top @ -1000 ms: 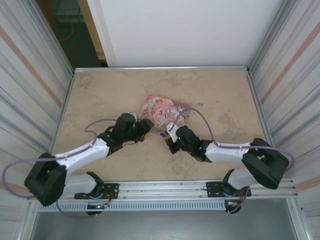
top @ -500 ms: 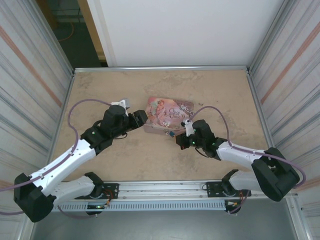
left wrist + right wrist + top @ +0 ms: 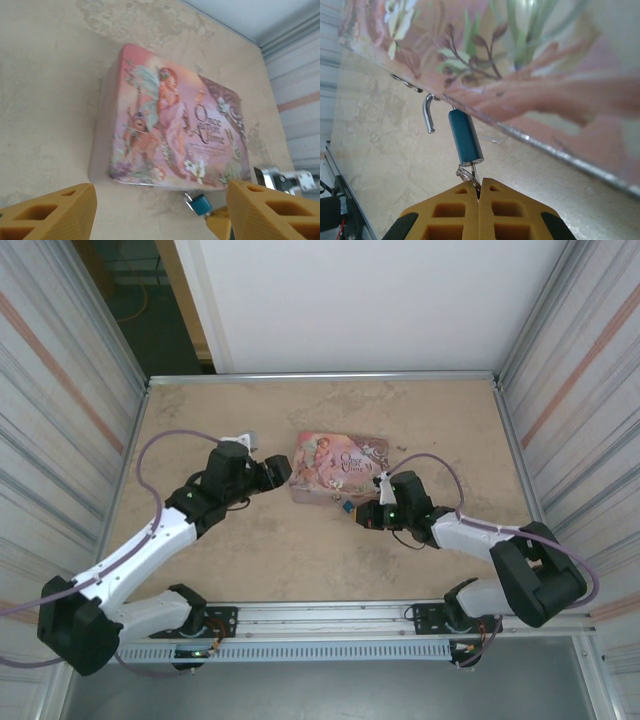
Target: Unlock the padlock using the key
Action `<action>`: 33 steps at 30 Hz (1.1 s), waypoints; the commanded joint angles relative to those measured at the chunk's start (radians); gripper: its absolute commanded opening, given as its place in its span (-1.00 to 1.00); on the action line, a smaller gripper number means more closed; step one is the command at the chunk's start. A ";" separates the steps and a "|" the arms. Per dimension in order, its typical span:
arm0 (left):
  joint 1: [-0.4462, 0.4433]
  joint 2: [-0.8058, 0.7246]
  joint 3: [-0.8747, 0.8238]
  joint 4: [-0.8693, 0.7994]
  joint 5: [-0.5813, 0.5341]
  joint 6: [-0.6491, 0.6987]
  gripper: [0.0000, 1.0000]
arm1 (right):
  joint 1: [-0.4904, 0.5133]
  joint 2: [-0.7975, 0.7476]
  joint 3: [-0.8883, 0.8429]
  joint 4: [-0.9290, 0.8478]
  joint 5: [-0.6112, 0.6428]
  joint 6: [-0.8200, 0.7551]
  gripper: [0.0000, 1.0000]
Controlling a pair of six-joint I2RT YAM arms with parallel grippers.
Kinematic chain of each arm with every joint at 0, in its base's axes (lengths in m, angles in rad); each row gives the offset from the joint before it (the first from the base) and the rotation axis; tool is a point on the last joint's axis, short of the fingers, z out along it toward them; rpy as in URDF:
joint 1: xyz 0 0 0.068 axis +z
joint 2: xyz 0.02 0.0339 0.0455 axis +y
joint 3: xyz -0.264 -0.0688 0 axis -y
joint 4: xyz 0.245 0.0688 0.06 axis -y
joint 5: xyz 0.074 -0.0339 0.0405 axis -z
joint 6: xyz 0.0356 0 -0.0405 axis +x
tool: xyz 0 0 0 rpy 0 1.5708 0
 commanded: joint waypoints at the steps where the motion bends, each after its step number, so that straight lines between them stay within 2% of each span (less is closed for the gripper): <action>1: 0.070 0.075 0.016 0.053 0.174 0.038 0.38 | -0.009 0.035 0.031 -0.063 0.025 0.038 -1.00; 8: 0.110 0.317 0.147 0.039 0.360 0.143 0.35 | -0.009 0.041 0.036 -0.061 0.034 0.030 -1.00; 16: 0.128 0.519 0.263 0.034 0.386 0.188 0.36 | -0.010 0.043 0.036 -0.052 0.040 0.021 -1.00; 21: 0.133 0.623 0.326 0.016 0.424 0.204 0.18 | -0.009 0.051 0.041 -0.054 0.032 0.017 -1.00; 33: 0.133 0.672 0.287 0.016 0.403 0.178 0.00 | -0.009 0.059 0.048 -0.065 0.030 0.009 -1.00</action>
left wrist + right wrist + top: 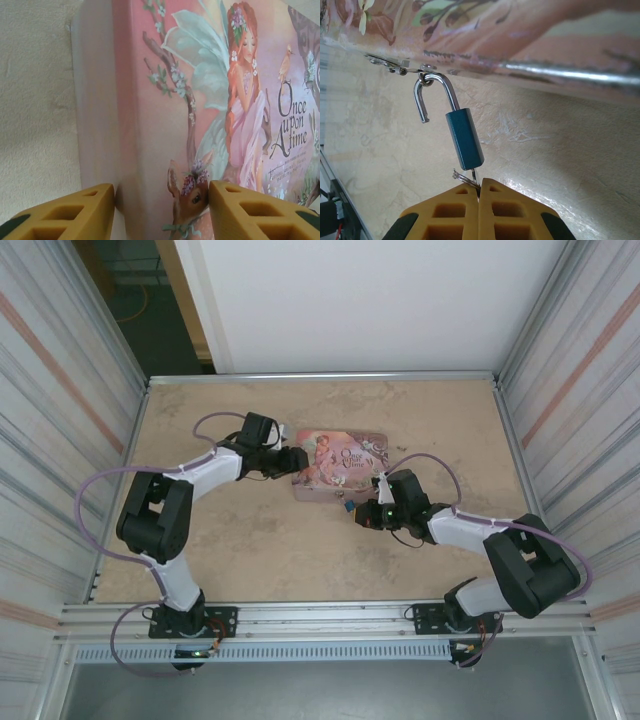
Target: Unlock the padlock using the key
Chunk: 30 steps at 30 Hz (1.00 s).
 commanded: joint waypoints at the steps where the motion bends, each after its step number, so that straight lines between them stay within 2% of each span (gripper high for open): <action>1: 0.002 0.013 -0.021 -0.008 0.001 0.001 -0.02 | -0.008 0.023 0.025 -0.043 0.025 -0.004 -1.00; 9: 0.002 0.002 -0.056 0.006 -0.017 -0.015 -0.10 | -0.008 0.033 0.037 -0.060 0.026 -0.014 -1.00; 24: 0.001 -0.001 -0.066 0.021 -0.027 -0.047 -0.13 | -0.009 0.030 0.041 -0.089 0.038 -0.032 -1.00; 30: 0.002 -0.003 -0.073 0.027 -0.029 -0.056 -0.16 | -0.008 0.027 0.039 -0.094 0.048 -0.040 -0.94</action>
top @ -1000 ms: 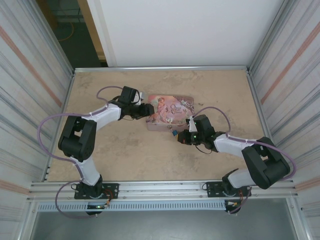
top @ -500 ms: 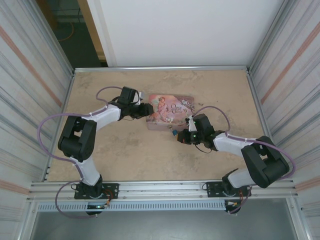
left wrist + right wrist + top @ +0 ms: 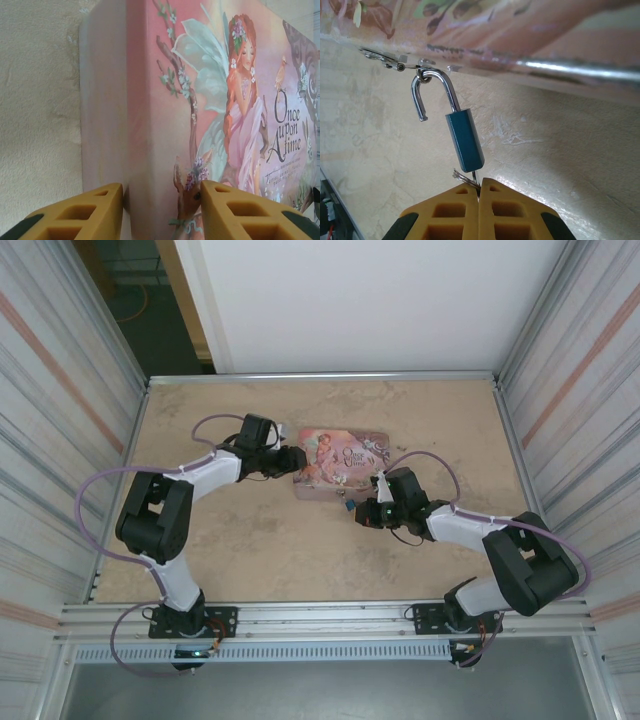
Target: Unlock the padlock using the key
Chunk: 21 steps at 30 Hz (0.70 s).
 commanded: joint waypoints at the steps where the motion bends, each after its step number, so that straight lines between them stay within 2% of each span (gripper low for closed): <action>1: 0.000 0.000 -0.038 -0.054 -0.026 -0.009 -0.16 | -0.008 0.013 0.009 -0.046 0.030 -0.013 -0.93; 9: -0.002 -0.017 -0.091 -0.004 -0.054 -0.036 -0.22 | -0.009 0.014 0.015 -0.067 0.028 -0.038 -0.86; 13: -0.005 -0.032 -0.117 0.004 -0.062 -0.048 -0.23 | -0.010 0.004 0.023 -0.099 0.034 -0.060 -0.64; 21: -0.017 -0.064 -0.165 0.025 -0.068 -0.073 -0.24 | -0.036 -0.080 0.036 -0.163 0.028 -0.114 -0.34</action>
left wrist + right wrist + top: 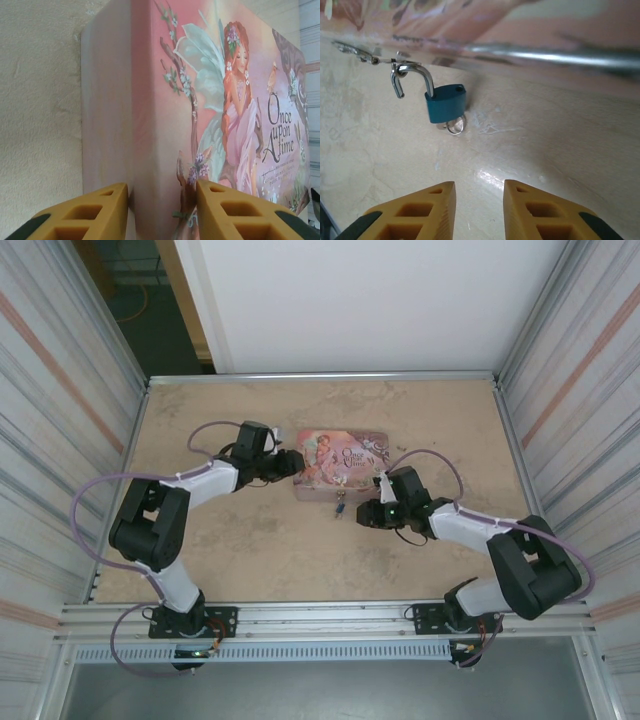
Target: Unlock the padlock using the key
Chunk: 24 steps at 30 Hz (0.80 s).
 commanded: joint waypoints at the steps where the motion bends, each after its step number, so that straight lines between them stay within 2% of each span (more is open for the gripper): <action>1: -0.012 -0.008 -0.052 -0.109 -0.037 -0.012 -0.23 | -0.015 -0.052 0.016 -0.033 -0.012 -0.032 -0.30; 3: -0.014 -0.017 -0.061 -0.117 -0.041 -0.010 -0.23 | -0.024 -0.057 0.014 0.006 -0.050 -0.029 -0.20; 7: -0.018 -0.035 -0.089 -0.122 -0.044 -0.014 -0.23 | -0.041 -0.029 0.025 0.083 -0.106 -0.023 -0.15; 15: -0.035 -0.099 -0.175 -0.141 -0.062 -0.037 -0.23 | -0.064 0.031 0.092 0.160 -0.089 -0.107 -0.01; 24: -0.088 -0.152 -0.218 -0.181 -0.089 -0.067 -0.22 | -0.094 0.169 0.168 0.335 -0.125 -0.151 -0.01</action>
